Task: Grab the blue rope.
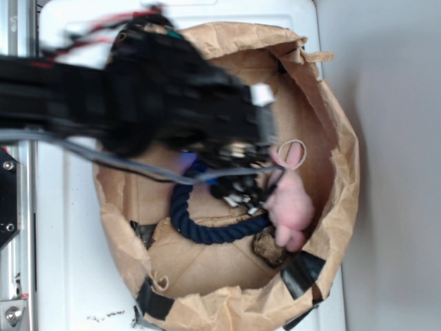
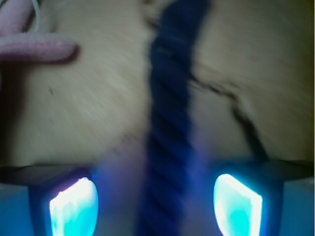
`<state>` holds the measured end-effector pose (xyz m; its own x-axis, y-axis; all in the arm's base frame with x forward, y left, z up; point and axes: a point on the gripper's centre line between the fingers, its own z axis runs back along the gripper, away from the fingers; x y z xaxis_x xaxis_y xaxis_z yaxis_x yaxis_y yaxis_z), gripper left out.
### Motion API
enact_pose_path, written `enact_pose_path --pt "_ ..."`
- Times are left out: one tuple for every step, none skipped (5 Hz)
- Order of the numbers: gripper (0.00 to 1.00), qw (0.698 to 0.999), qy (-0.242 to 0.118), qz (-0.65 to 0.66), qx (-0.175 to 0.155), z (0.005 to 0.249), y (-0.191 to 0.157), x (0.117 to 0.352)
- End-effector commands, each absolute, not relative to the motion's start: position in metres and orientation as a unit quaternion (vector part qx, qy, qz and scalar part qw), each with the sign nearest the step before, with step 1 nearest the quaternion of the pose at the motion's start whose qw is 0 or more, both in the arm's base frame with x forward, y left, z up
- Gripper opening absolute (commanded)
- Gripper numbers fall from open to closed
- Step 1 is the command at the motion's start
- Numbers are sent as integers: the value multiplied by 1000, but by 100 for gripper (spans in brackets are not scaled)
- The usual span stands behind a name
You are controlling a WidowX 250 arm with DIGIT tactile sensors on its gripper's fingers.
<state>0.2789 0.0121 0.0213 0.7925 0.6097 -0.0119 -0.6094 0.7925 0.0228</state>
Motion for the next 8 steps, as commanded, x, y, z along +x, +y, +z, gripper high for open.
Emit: enact_pose_path --pt "0 945 6 324 31 10 -13 283" --pt "0 950 -4 312 28 14 -19 272" --pt "0 951 -7 309 22 19 -21 263" --pt "0 952 -8 305 15 25 -23 256" --pt "0 954 -9 300 -3 47 -22 255" --pt "0 951 -5 308 -37 88 -5 261" --pt "0 950 -12 308 -44 126 8 256" --pt "0 952 -1 306 -14 148 13 254"
